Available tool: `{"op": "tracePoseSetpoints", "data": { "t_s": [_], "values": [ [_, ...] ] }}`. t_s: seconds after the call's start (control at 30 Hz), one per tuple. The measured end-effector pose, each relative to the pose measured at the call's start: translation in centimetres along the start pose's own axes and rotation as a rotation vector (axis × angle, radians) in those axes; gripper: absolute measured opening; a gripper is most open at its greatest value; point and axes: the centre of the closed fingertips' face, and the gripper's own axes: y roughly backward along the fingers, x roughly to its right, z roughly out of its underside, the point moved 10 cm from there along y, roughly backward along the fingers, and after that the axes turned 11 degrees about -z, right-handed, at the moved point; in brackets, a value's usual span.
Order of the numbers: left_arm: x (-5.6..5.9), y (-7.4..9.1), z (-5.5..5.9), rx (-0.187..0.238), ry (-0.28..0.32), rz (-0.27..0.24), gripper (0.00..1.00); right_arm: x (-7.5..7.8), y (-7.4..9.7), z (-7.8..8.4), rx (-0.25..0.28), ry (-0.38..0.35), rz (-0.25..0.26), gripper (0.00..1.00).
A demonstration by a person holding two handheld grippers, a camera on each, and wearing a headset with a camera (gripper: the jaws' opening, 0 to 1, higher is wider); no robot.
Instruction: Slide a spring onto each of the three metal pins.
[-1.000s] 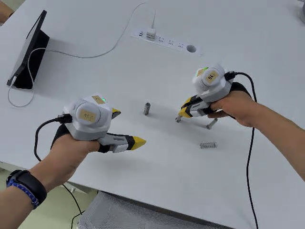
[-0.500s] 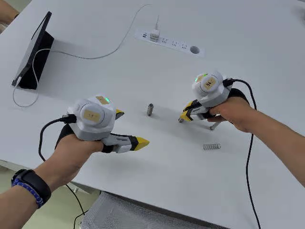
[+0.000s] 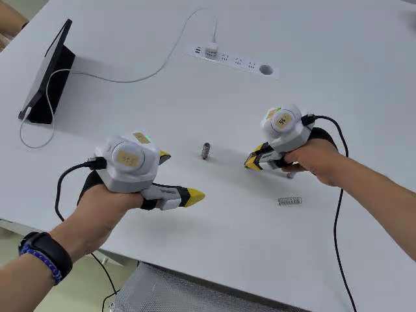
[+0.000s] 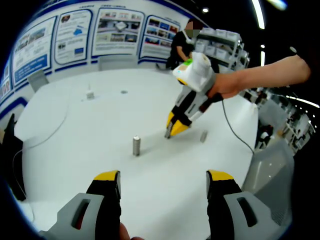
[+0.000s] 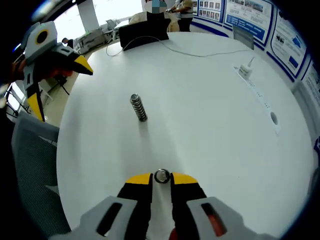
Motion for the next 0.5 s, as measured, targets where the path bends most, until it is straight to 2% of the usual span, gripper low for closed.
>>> {"op": "tracePoseSetpoints", "data": {
  "t_s": [0.23, 0.5],
  "values": [
    [0.1, 0.1, 0.0, -0.001, -0.002, 0.002, 0.71, -0.3, 0.7, 0.4, 0.016, -0.01, 0.014, 0.24],
    [0.4, 0.1, -0.1, 0.0, -0.012, 0.007, 0.72, -1.4, 2.5, 1.0, 0.034, -0.009, 0.052, 0.34]
  ]
}}
